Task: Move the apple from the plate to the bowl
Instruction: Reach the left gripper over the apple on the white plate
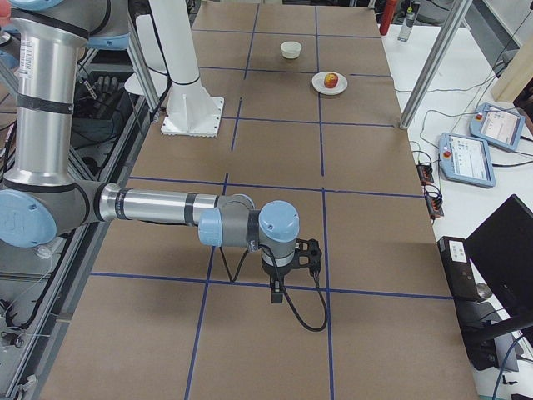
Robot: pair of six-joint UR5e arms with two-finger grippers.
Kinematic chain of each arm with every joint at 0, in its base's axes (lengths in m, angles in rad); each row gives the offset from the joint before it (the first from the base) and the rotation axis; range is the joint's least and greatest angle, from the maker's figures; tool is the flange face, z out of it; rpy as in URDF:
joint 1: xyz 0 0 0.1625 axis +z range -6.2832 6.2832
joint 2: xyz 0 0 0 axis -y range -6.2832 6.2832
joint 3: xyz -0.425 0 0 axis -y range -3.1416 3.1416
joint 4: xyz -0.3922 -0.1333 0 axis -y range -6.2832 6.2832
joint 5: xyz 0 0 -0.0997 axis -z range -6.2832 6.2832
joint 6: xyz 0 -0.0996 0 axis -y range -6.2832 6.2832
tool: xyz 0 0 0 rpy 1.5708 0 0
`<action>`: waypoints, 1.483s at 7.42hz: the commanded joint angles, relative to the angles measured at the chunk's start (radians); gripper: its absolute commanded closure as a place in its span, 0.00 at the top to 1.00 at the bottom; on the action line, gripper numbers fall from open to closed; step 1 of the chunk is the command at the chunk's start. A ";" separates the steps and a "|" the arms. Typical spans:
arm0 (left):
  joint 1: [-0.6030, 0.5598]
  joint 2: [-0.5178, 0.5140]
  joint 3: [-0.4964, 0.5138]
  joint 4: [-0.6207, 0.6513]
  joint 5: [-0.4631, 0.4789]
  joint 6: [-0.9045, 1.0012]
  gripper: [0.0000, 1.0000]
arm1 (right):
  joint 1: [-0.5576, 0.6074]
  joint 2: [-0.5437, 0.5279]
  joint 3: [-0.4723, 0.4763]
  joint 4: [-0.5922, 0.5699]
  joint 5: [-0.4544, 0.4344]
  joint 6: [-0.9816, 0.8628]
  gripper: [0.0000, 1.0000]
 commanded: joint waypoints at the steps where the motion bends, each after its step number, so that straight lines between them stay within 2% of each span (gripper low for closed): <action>1: 0.179 -0.170 0.057 0.001 0.110 -0.275 1.00 | 0.001 0.000 0.000 0.000 0.000 0.000 1.00; 2: 0.283 -0.246 0.125 -0.002 0.126 -0.389 1.00 | 0.000 0.000 0.000 0.000 0.000 0.000 1.00; 3: 0.338 -0.310 0.188 -0.010 0.161 -0.484 1.00 | 0.000 0.000 0.000 0.000 0.000 0.000 1.00; 6: 0.425 -0.467 0.341 -0.015 0.220 -0.640 1.00 | 0.001 0.000 0.000 0.000 0.000 0.000 1.00; 8: 0.456 -0.486 0.400 -0.096 0.252 -0.704 1.00 | 0.001 0.000 0.000 0.000 -0.002 0.000 1.00; 11: 0.489 -0.532 0.472 -0.120 0.254 -0.755 1.00 | 0.001 0.000 0.000 0.000 0.000 0.000 1.00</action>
